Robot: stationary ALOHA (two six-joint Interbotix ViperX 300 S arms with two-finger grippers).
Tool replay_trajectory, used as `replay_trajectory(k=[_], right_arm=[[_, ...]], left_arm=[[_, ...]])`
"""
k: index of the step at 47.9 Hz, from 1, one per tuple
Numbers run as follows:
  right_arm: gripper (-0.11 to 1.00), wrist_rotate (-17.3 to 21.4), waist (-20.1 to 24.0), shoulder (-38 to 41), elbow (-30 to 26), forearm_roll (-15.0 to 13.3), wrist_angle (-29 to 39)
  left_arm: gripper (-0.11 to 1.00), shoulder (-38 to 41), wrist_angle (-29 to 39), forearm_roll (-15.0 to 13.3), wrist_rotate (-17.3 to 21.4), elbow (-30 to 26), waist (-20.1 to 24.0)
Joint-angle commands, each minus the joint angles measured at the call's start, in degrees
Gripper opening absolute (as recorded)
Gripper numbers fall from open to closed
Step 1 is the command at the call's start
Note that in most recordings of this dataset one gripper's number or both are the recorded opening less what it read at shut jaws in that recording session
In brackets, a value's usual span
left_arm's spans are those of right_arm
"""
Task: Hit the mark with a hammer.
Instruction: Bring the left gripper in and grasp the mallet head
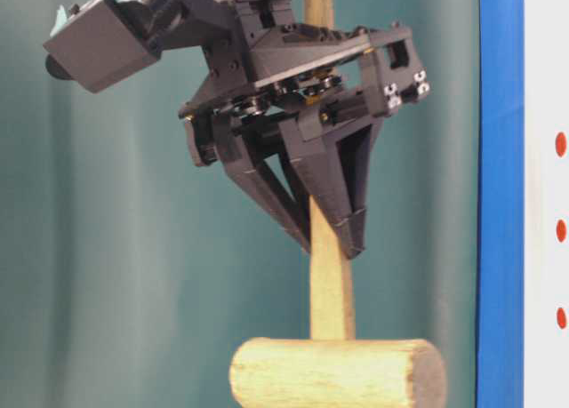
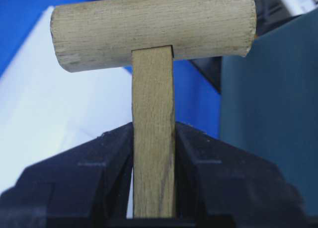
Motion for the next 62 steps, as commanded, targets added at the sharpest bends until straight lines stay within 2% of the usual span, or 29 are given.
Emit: replay_trajectory(k=[1, 10, 15, 20, 28, 32, 45, 54, 62], right_arm=[[0.10, 0.0, -0.1, -2.0, -1.5, 0.1, -1.5], [0.10, 0.0, -0.1, -2.0, -1.4, 0.6, -1.6], [0.10, 0.0, -0.2, -2.0, -1.4, 1.3, -1.5], [0.10, 0.0, -0.1, -2.0, -1.4, 2.0, -1.5], [0.10, 0.0, -0.1, -2.0, -1.5, 2.0, -1.5], [0.10, 0.0, -0.1, -2.1, -1.5, 2.0, -1.4], [0.10, 0.0, 0.0, -2.0, -1.5, 2.0, -1.4], [0.10, 0.0, 0.0, -2.0, -1.5, 2.0, -1.4], [0.10, 0.0, 0.0, -2.0, -1.5, 2.0, -1.4]], left_arm=[[0.05, 0.4, -0.3, -0.1, -0.1, -0.4, 0.0], [0.07, 0.9, -0.4, -0.1, -0.5, -0.4, 0.0], [0.12, 1.3, -0.6, -0.4, -2.6, -0.5, 0.0], [0.33, 1.7, -0.7, -0.4, -6.1, -0.4, 0.0], [0.81, 1.8, -0.4, -0.4, -11.1, -0.4, 0.6], [0.93, 1.8, -0.4, -0.4, -12.9, -0.4, 1.1], [0.93, 7.1, -4.1, -0.4, -17.7, -0.7, 2.6], [0.93, 13.9, -8.7, -0.4, -18.4, -1.9, 5.3], [0.93, 18.2, -13.4, -0.4, -19.4, -3.6, 5.7]])
